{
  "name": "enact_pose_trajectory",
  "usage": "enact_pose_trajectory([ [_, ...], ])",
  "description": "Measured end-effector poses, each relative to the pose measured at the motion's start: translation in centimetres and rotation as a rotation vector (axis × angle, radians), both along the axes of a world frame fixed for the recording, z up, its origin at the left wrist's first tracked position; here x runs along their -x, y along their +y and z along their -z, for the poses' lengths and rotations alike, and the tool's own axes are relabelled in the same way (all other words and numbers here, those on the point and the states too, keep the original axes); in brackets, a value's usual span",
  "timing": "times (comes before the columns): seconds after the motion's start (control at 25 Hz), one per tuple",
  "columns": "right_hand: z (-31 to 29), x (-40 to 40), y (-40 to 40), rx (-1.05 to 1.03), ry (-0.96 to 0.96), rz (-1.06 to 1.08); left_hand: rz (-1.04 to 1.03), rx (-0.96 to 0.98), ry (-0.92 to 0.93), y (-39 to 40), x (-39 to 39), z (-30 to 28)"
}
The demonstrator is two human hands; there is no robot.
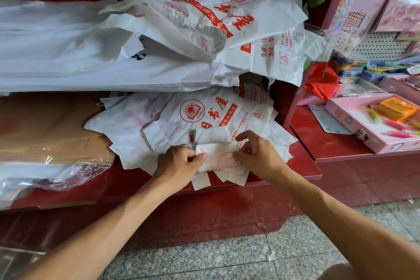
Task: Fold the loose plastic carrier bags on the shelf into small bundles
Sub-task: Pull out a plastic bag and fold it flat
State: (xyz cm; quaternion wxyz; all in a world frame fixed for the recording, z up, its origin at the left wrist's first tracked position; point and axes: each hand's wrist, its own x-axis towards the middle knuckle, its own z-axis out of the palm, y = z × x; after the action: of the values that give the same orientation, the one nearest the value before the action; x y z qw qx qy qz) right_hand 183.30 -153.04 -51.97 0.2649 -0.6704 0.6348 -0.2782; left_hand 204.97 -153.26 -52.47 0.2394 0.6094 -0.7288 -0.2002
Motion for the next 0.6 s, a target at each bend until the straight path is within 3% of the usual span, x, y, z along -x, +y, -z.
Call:
enact_pose_trajectory([
  [0.08,0.1,0.0,0.1,0.178,0.244,-0.1,-0.006,0.174,-0.157,0.1,0.0,0.3],
  [0.16,0.1,-0.2,0.1,0.288,0.402,-0.247,0.123,0.293,-0.242,0.1,-0.1,0.6],
  [0.24,-0.2,-0.2,0.2,0.225,0.453,-0.348,0.265,0.2,-0.23,0.1,-0.2,0.5],
  [0.32,-0.3,-0.2,0.2,0.145,0.477,-0.362,0.307,0.091,-0.285,0.1,-0.1,0.2],
  [0.44,-0.3,-0.3,0.2,0.213,0.477,-0.337,0.294,0.126,-0.286,0.1,-0.1,-0.2],
  [0.6,-0.3,-0.8,0.3,0.285,0.27,-0.285,0.246,0.116,-0.118,0.3,0.1,-1.1],
])
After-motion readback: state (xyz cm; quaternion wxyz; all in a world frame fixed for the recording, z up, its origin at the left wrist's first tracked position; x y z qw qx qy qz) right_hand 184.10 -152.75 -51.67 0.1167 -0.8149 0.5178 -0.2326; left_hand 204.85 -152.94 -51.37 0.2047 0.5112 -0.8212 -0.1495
